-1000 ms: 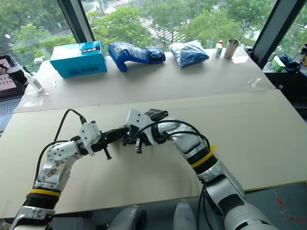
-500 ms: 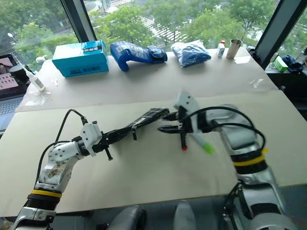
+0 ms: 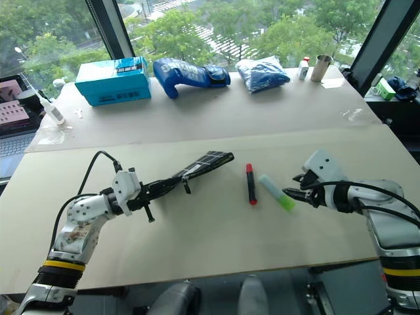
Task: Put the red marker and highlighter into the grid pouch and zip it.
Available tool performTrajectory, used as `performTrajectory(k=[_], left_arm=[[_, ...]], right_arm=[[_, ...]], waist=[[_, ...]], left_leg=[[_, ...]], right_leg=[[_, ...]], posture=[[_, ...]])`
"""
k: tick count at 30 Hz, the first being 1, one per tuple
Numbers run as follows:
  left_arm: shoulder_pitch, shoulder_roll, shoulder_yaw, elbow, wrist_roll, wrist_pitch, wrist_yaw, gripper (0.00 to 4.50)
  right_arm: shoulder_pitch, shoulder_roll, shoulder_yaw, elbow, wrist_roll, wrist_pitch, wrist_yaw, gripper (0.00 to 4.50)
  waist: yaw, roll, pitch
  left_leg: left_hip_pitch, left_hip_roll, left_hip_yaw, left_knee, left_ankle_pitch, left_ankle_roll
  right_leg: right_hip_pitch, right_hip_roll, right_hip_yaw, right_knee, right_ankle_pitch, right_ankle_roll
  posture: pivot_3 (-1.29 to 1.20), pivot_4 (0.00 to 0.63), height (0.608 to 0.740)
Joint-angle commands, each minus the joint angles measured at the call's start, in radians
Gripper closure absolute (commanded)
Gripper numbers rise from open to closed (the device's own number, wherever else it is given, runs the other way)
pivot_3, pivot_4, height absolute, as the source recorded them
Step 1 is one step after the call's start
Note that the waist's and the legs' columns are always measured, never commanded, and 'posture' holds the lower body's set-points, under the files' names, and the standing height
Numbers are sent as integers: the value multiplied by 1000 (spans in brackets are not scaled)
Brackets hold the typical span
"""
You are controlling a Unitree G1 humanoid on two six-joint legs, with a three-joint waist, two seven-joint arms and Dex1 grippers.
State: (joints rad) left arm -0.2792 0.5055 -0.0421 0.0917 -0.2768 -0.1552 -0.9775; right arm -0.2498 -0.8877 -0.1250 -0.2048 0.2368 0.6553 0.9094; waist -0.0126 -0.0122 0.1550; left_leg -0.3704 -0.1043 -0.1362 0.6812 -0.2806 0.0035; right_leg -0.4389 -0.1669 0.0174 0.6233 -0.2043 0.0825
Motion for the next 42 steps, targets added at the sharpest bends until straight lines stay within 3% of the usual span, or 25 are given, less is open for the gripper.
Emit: performTrajectory(k=[1, 14, 25, 26, 29, 30, 42], left_arm=[[-26, -2, 5, 12, -9, -18, -17, 4500], [-18, -14, 6, 18, -7, -21, -24, 4500], [-7, -17, 13, 8, -4, -19, -15, 4500], [-7, -16, 13, 7, -4, -19, -14, 4500], [-7, -13, 15, 4, -5, -18, -13, 4500], [-7, -12, 16, 4, -5, -18, -14, 4500], [-23, -21, 9, 18, 3, -32, -12, 4500]], right_arm=[[13, 15, -27, -39, 20, 19, -36, 1992], [-22, 77, 56, -15, 41, 102, -82, 1992], [-30, 61, 260, 119, -131, 32, -123, 1992], [-37, 64, 264, 138, -140, 26, -128, 2489], [-56, 72, 243, 154, -119, 31, -120, 3353], [-61, 71, 238, 157, -115, 32, -118, 3455], [-155, 27, 188, 216, -108, -59, -78, 3455]], waist=[[0, 0, 0], [1, 0, 0], [-1, -3, -2], [-1, -5, -3], [2, -8, -5], [3, -9, -5], [11, -9, -6]], left_leg=[[0, 0, 0, 0, 0, 0], [1, 0, 0, 0, 0, -1], [3, 0, 0, 0, 0, 0], [4, 1, 0, 0, 0, 0], [11, 2, 0, 0, -1, 2], [15, 3, 0, -1, -3, 4], [13, 2, 0, -2, -3, 4]], right_leg=[[0, 0, 0, 0, 0, 0], [1, 0, 0, 0, 0, 0], [3, 0, 0, -1, 0, 0], [3, 1, 0, -1, 0, 0], [13, 2, -2, -5, 0, 0], [18, 3, -2, -10, 0, -1], [16, 3, -1, -11, 1, -1]], posture=[[0, 150, 740], [0, 150, 740], [0, 150, 740], [0, 150, 740], [0, 150, 740], [0, 150, 740], [0, 150, 740]])
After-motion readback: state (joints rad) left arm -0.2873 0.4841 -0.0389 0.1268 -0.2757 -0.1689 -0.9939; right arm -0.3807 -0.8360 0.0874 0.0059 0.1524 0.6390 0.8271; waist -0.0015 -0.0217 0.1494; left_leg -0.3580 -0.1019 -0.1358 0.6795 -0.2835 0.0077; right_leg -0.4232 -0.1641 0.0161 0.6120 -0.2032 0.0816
